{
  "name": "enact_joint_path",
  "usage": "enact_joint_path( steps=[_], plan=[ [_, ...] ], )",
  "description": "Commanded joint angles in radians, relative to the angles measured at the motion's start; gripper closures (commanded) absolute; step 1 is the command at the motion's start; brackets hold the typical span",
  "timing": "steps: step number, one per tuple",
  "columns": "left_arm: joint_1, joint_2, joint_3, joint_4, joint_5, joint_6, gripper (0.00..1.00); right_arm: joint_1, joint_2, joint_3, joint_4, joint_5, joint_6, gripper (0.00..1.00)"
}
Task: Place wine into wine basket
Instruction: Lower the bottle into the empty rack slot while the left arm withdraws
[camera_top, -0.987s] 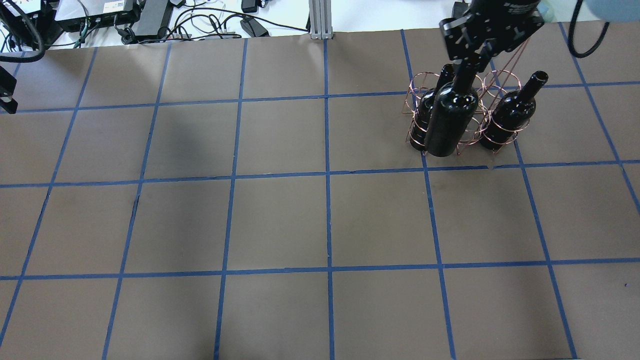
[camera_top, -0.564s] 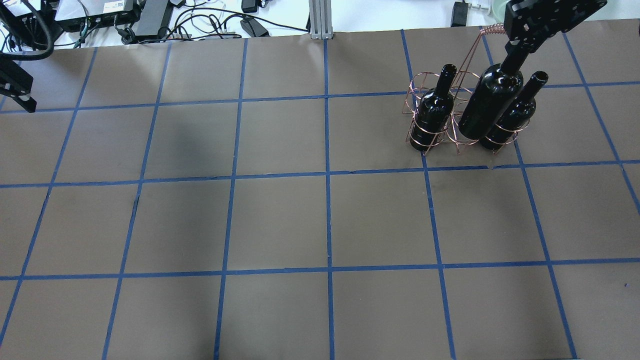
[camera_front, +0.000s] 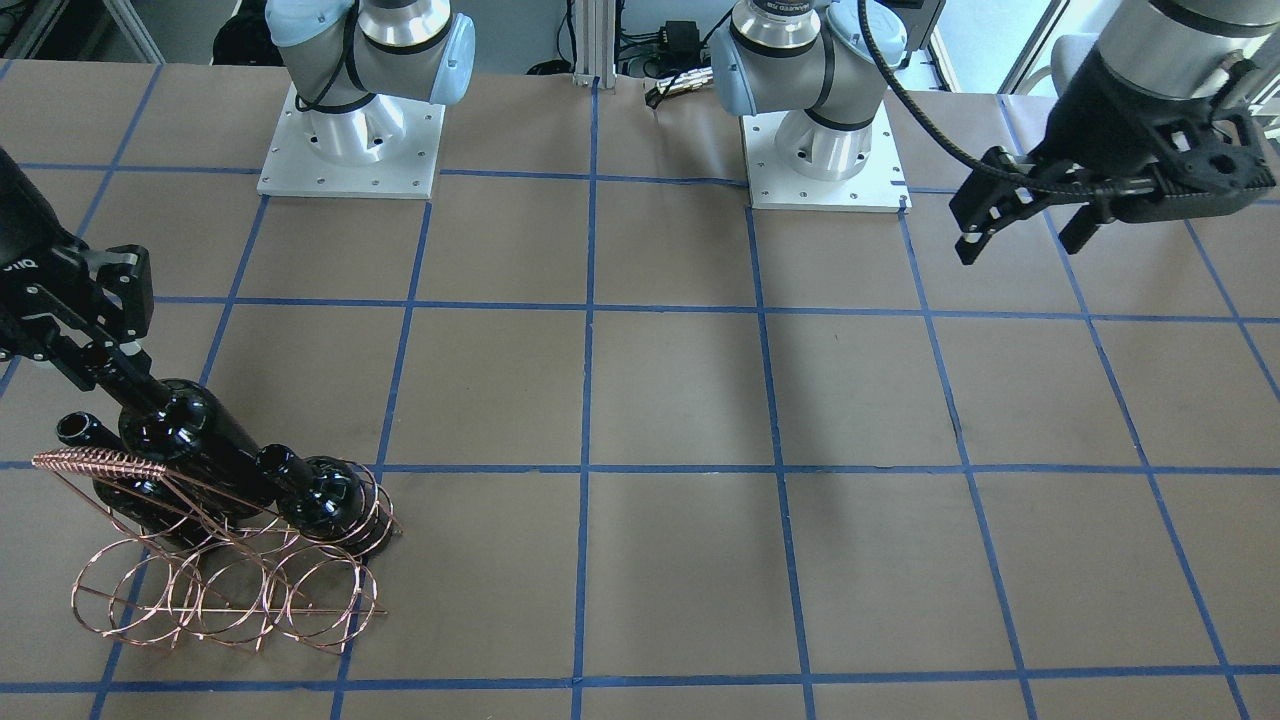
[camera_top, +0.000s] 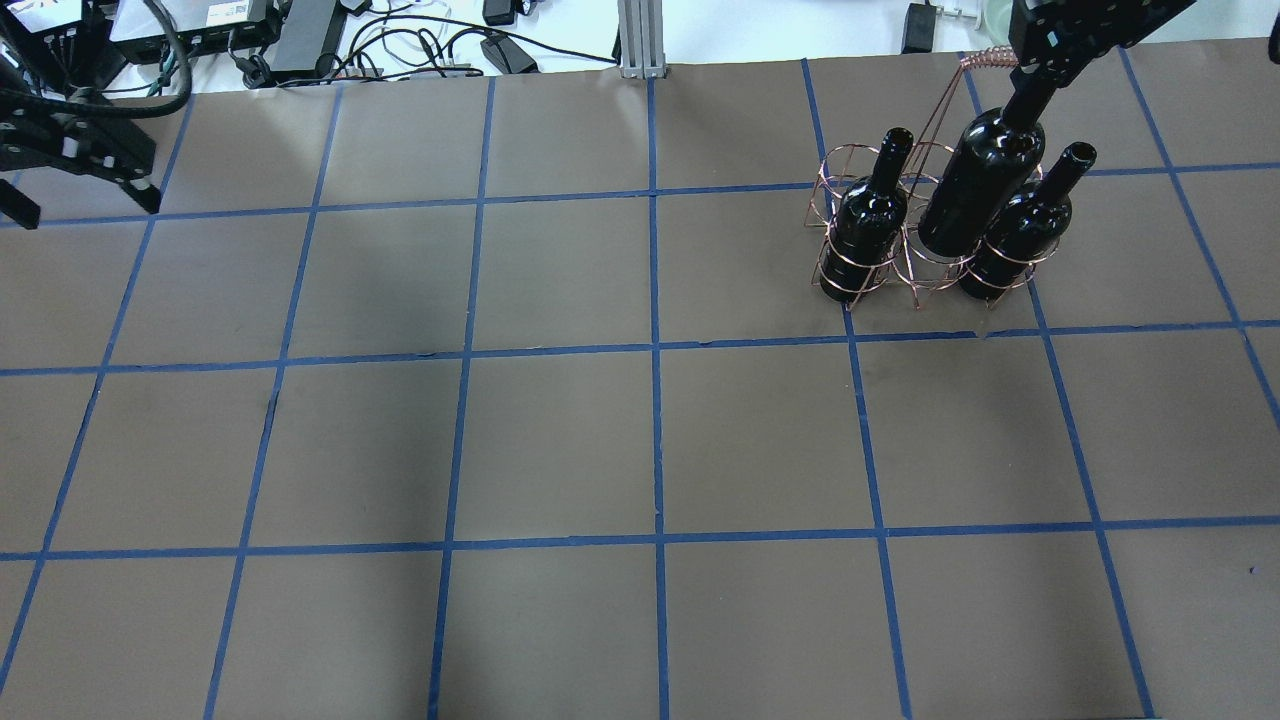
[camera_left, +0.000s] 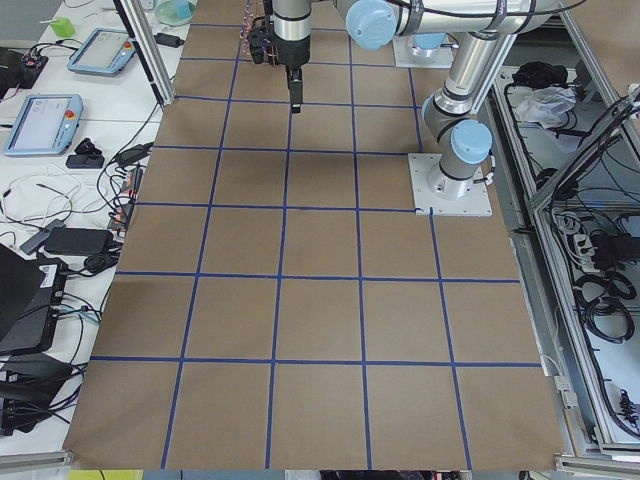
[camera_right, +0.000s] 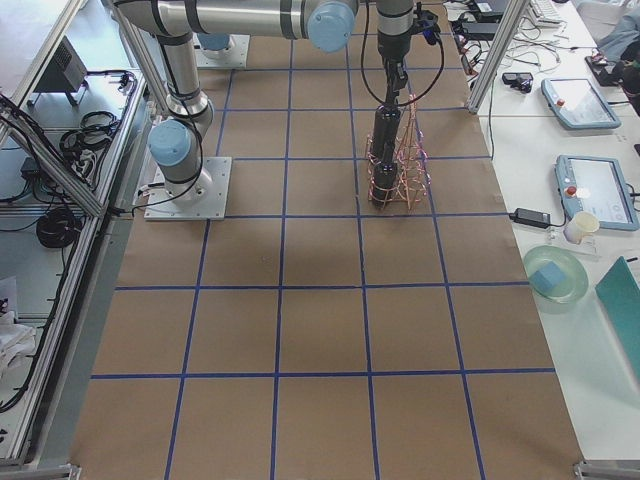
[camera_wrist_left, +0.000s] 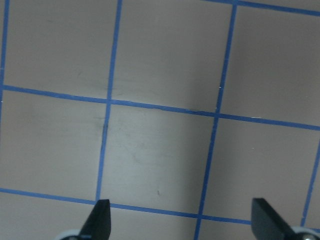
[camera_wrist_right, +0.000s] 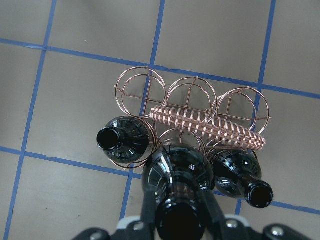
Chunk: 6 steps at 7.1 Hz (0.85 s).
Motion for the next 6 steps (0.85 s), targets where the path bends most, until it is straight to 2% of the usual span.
enact_joint_path(
  steps=[1,3,6],
  plan=[
    [-0.124,-0.008,-0.004,0.018,-0.008,-0.148,0.0,-0.001,0.013,0.0,-0.021,0.003,-0.016,0.78],
    [-0.149,-0.016,-0.004,0.038,-0.01,-0.161,0.0,-0.001,0.018,0.0,-0.029,0.004,-0.022,0.78],
    [-0.163,-0.014,-0.004,0.028,-0.064,-0.158,0.0,-0.001,0.023,0.012,-0.032,0.001,-0.037,0.79]
  ],
)
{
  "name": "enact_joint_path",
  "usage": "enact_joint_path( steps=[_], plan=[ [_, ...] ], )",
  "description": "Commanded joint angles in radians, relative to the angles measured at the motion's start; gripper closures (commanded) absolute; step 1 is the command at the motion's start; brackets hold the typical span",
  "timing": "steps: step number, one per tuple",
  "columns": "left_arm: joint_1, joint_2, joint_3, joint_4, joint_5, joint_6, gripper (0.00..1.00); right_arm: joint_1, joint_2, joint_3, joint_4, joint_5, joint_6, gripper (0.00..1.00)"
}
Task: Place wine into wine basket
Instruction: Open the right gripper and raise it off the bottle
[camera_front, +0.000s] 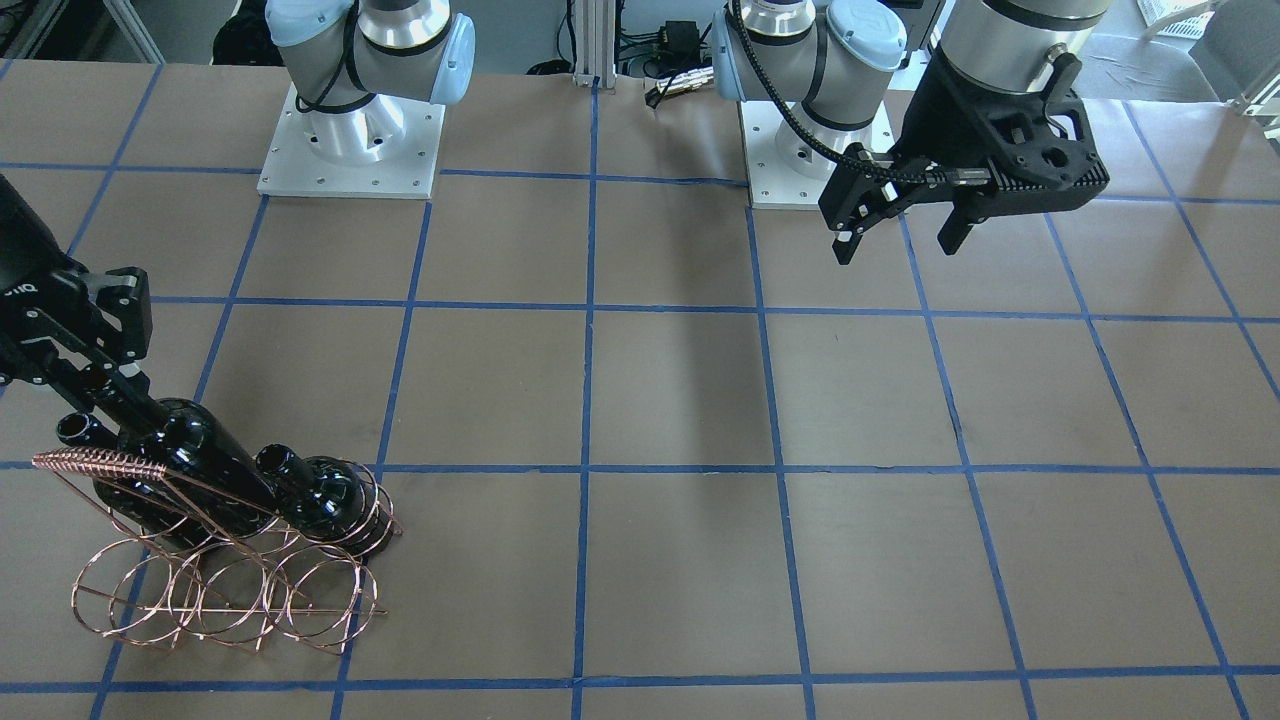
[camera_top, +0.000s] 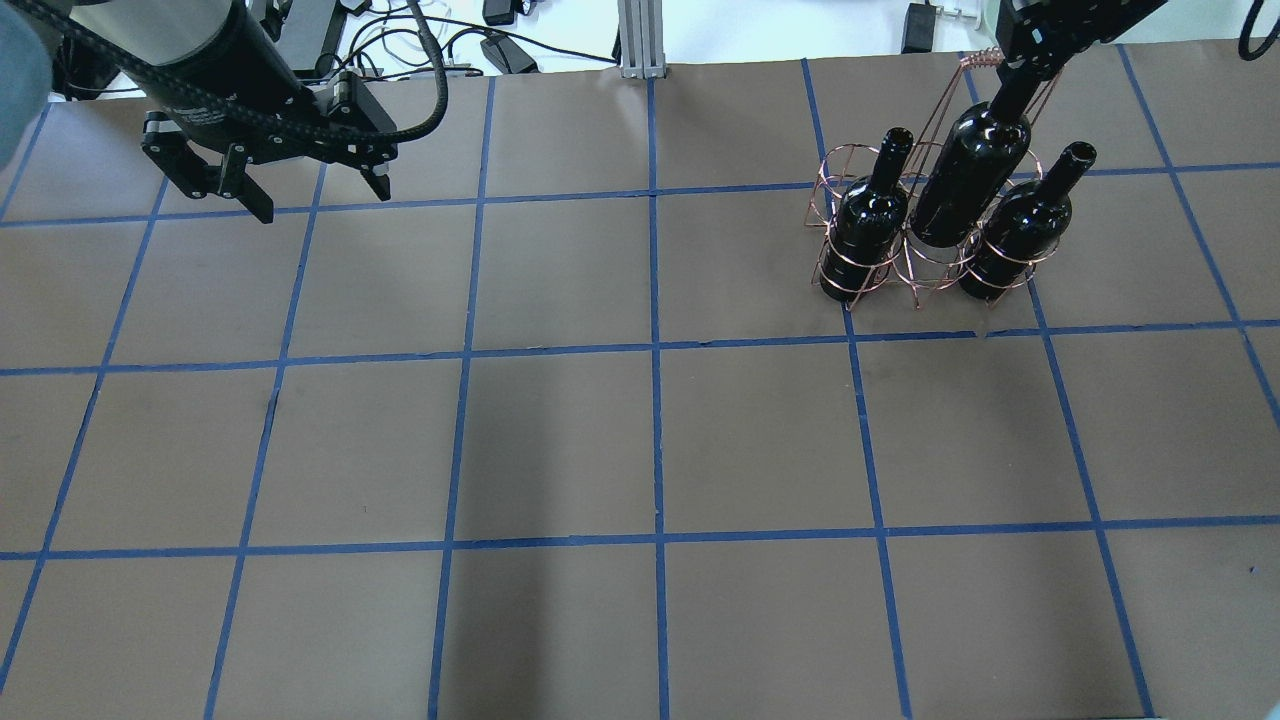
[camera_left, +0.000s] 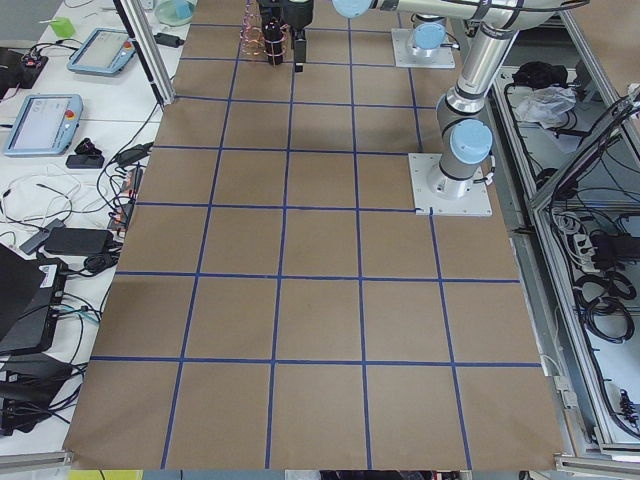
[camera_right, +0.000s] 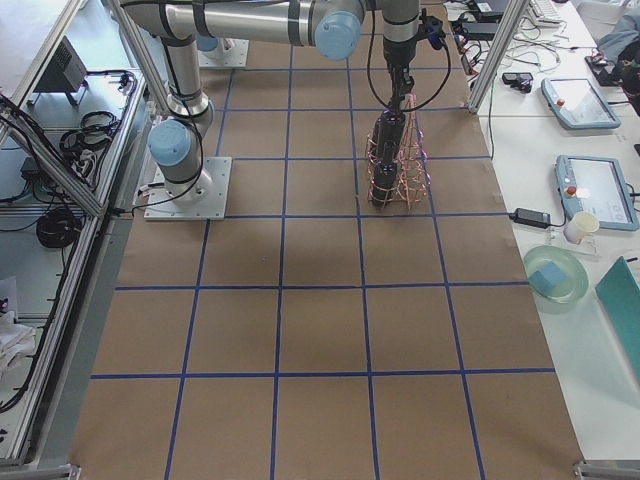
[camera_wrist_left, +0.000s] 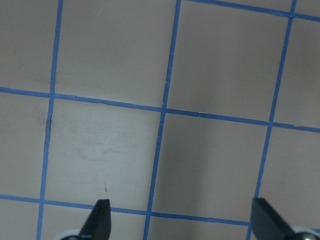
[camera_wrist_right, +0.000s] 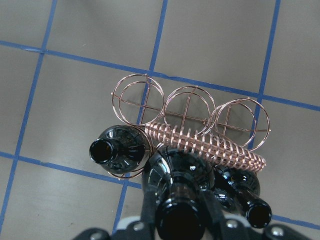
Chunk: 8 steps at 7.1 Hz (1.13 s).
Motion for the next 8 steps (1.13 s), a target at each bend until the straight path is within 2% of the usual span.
enact_joint_path(
  steps=[1,2,3,6,7,8],
  plan=[
    [-0.005,0.001,-0.002,-0.004,-0.004,0.035,0.0,0.0,0.012,0.013,-0.002,-0.002,-0.014,0.79],
    [-0.004,0.003,0.0,0.001,-0.004,0.128,0.0,0.0,0.021,0.014,-0.004,-0.002,-0.017,0.79],
    [0.0,0.013,-0.002,-0.013,0.001,0.13,0.0,0.0,0.033,0.026,-0.004,-0.003,-0.018,0.79],
    [-0.002,0.015,-0.003,-0.051,-0.004,0.13,0.0,0.001,0.055,0.123,-0.128,-0.009,-0.018,0.79],
    [0.001,0.015,-0.003,-0.053,0.004,0.136,0.0,0.002,0.055,0.128,-0.136,-0.009,-0.017,0.78],
    [0.007,0.016,-0.003,-0.053,0.004,0.142,0.0,0.003,0.055,0.128,-0.136,-0.011,-0.017,0.73]
  ],
)
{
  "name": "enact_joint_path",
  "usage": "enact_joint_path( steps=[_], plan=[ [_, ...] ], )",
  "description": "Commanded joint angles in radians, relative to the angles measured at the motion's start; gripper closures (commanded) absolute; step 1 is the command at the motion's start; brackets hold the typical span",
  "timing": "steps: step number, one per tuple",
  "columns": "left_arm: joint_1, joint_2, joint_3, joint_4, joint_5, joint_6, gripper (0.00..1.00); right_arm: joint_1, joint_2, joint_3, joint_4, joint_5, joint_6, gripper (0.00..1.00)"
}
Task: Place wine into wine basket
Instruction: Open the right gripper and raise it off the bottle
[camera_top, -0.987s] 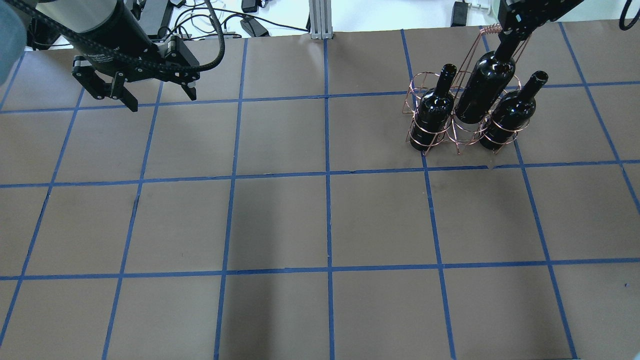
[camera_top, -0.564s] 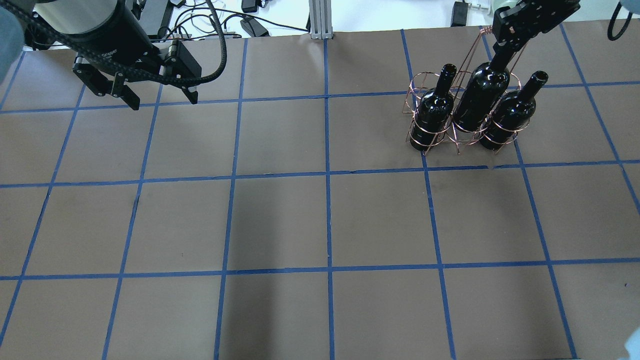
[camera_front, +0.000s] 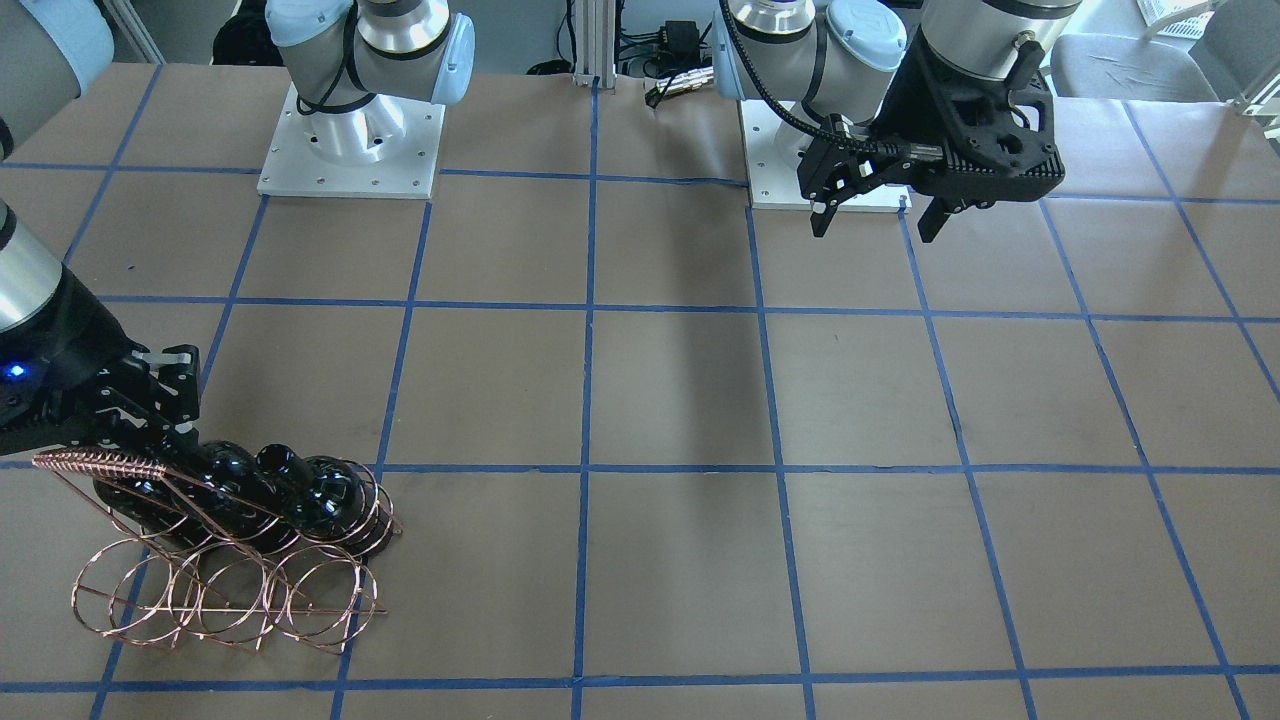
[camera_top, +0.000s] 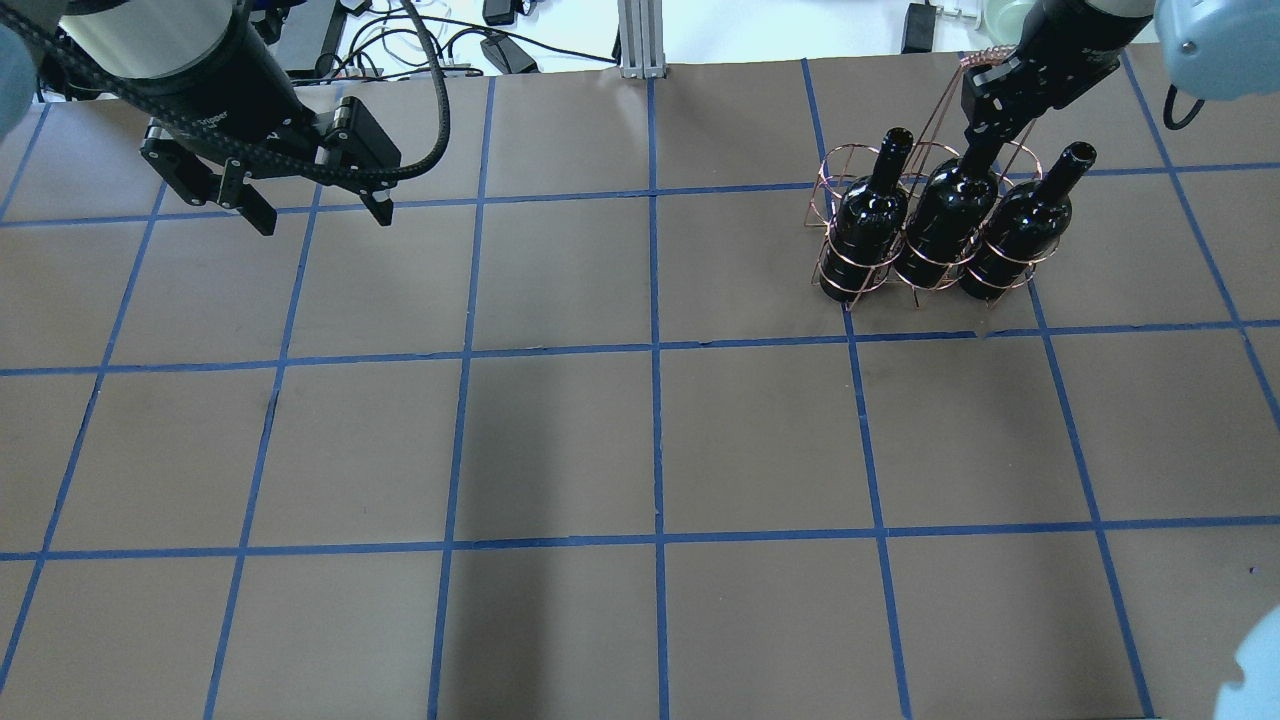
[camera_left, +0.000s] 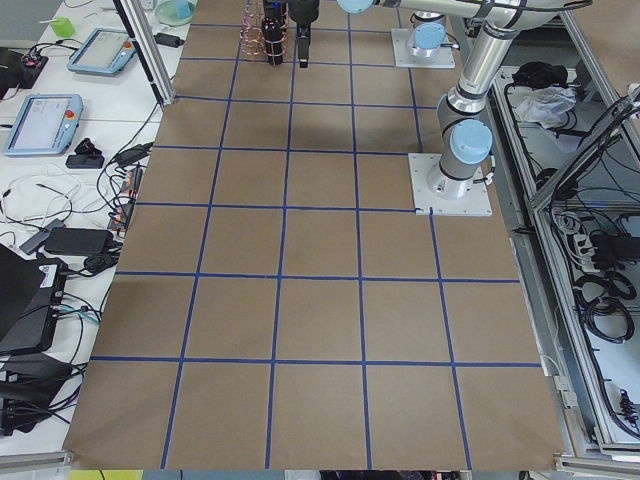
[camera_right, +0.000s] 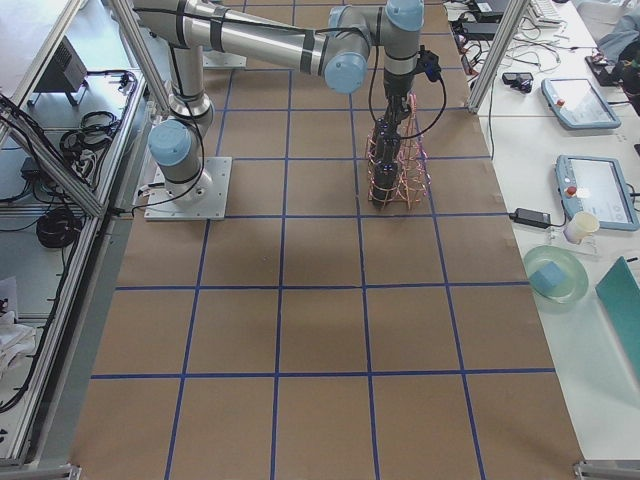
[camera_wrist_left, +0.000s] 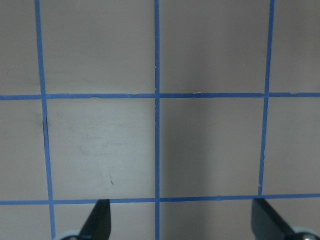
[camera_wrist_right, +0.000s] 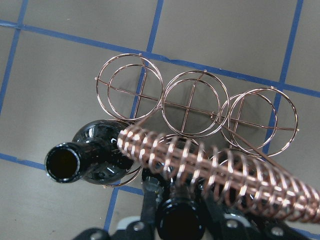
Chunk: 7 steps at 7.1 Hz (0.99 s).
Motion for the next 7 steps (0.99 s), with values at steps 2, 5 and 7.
enact_joint_path(
  steps=[2,5,7],
  plan=[
    [0.01,0.001,0.0,-0.001,0.001,0.007,0.0,0.001,-0.004,0.006,-0.005,0.011,0.013,0.01],
    [0.007,0.001,0.0,-0.001,0.0,0.007,0.0,0.01,-0.115,-0.011,0.063,-0.038,0.107,0.0],
    [0.004,0.001,0.0,-0.001,-0.002,0.004,0.0,0.052,-0.233,-0.011,0.224,-0.104,0.282,0.0]
  ],
)
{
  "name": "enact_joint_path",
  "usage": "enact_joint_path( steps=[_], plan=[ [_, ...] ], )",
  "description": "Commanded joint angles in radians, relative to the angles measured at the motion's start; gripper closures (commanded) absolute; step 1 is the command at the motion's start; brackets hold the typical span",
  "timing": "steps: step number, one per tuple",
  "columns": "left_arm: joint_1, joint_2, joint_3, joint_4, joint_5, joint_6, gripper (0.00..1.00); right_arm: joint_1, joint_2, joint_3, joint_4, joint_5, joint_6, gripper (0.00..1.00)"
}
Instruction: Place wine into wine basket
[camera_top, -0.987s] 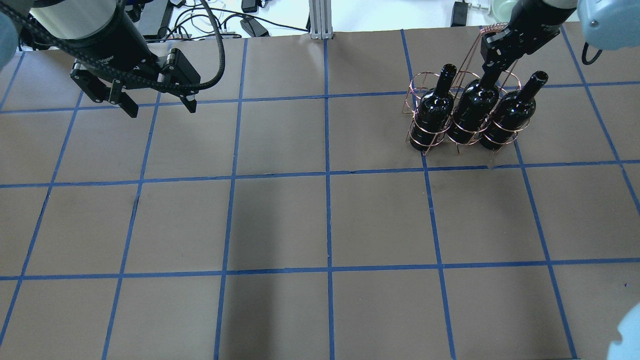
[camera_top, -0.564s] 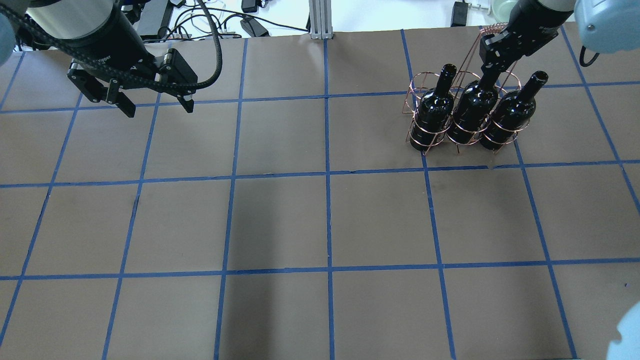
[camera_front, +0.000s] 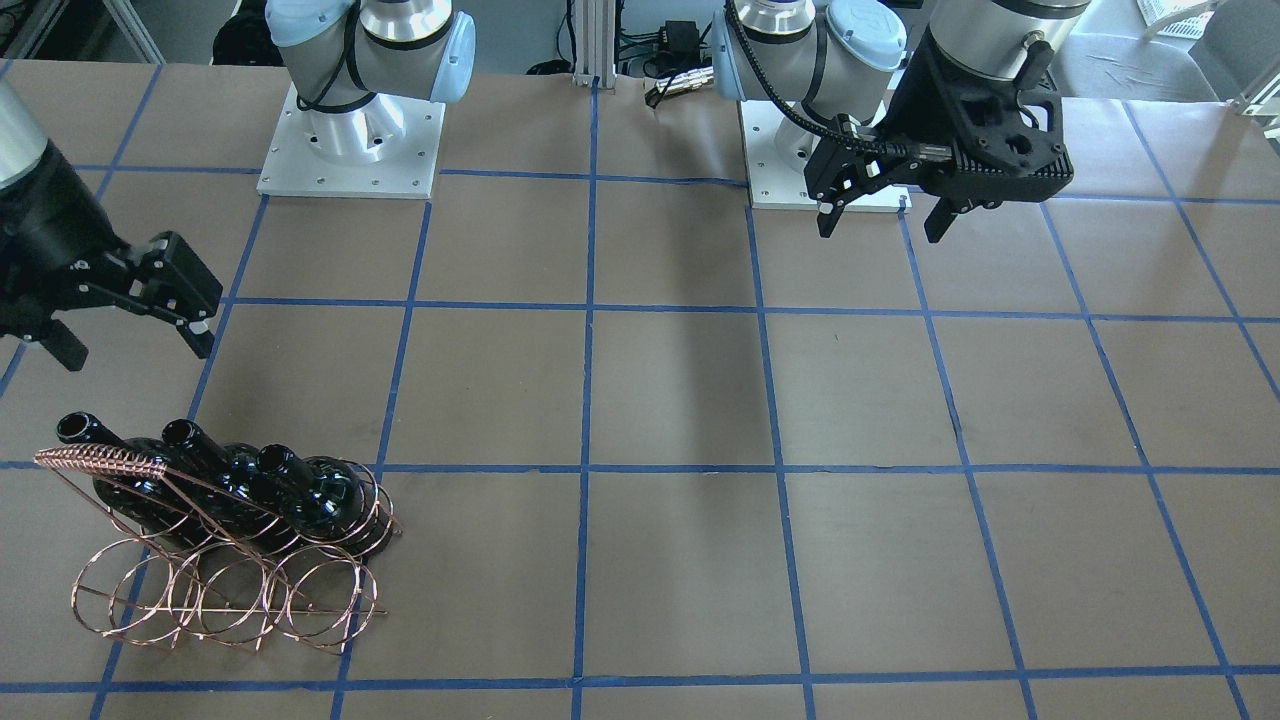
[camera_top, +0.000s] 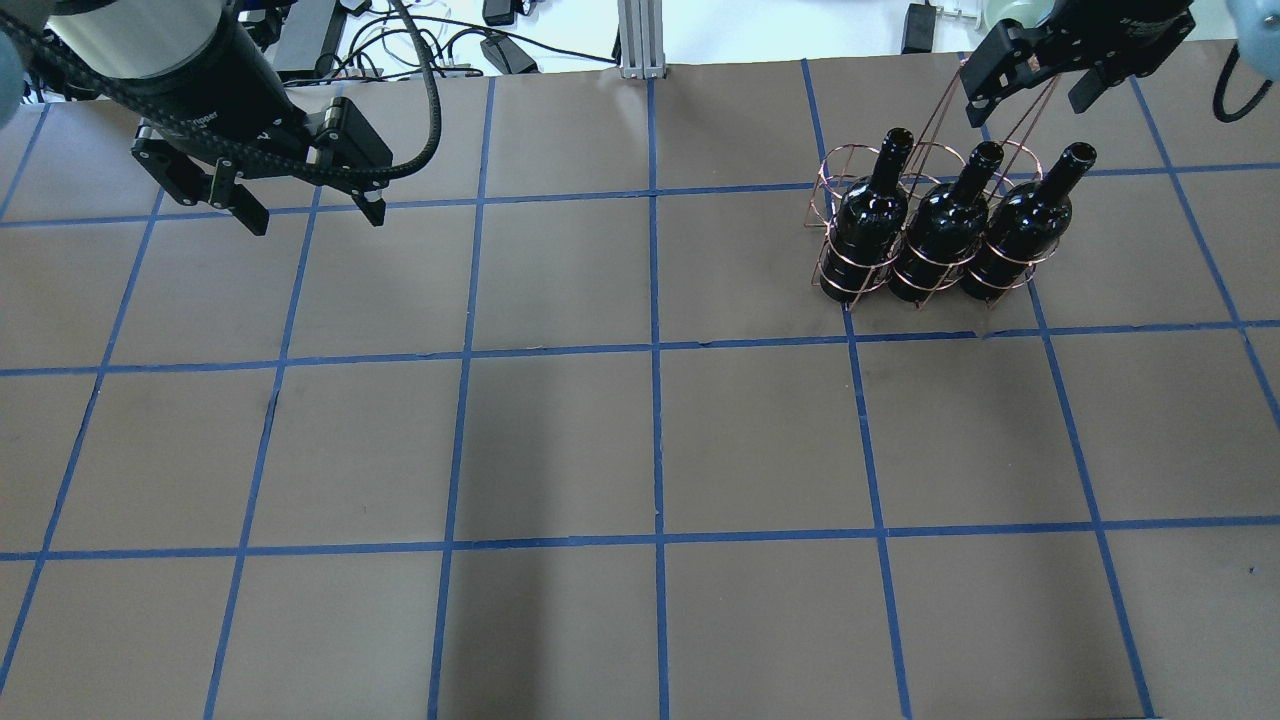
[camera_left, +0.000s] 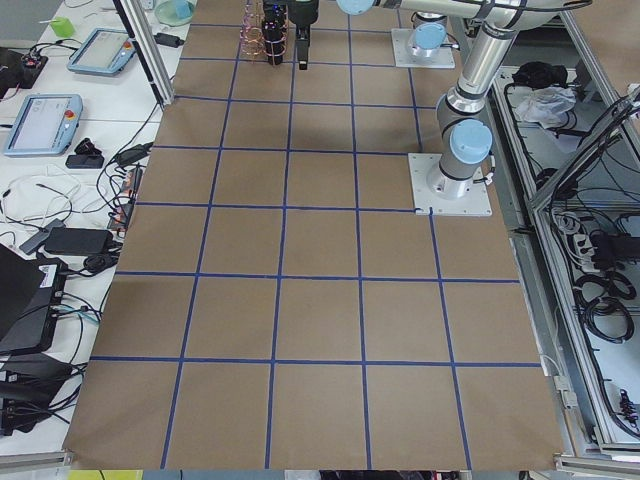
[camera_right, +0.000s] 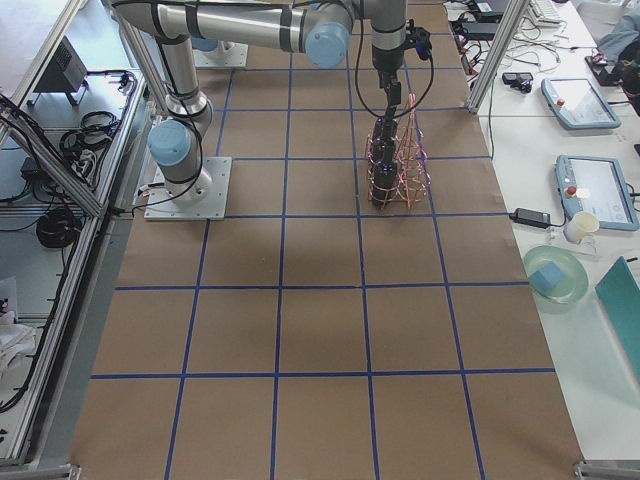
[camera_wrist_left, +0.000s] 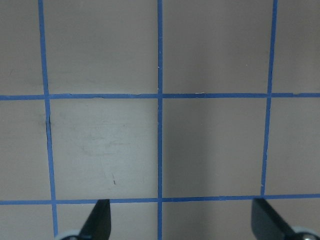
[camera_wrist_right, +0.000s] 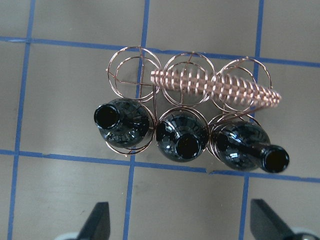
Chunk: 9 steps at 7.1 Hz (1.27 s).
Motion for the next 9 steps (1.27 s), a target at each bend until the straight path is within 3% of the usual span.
enact_joint_path(
  steps=[1,5,7,9],
  plan=[
    [-0.008,0.0,0.0,-0.004,0.0,-0.004,0.0,0.054,-0.103,0.008,0.138,-0.062,0.157,0.0],
    [-0.007,0.012,0.002,-0.014,0.035,0.001,0.0,0.088,-0.175,0.082,0.174,-0.062,0.219,0.0],
    [-0.004,0.031,0.002,-0.055,0.058,0.002,0.0,0.091,-0.124,0.01,0.163,-0.062,0.28,0.0],
    [-0.007,0.031,0.002,-0.057,0.052,0.002,0.0,0.091,-0.103,0.004,0.16,-0.047,0.273,0.0]
  ],
)
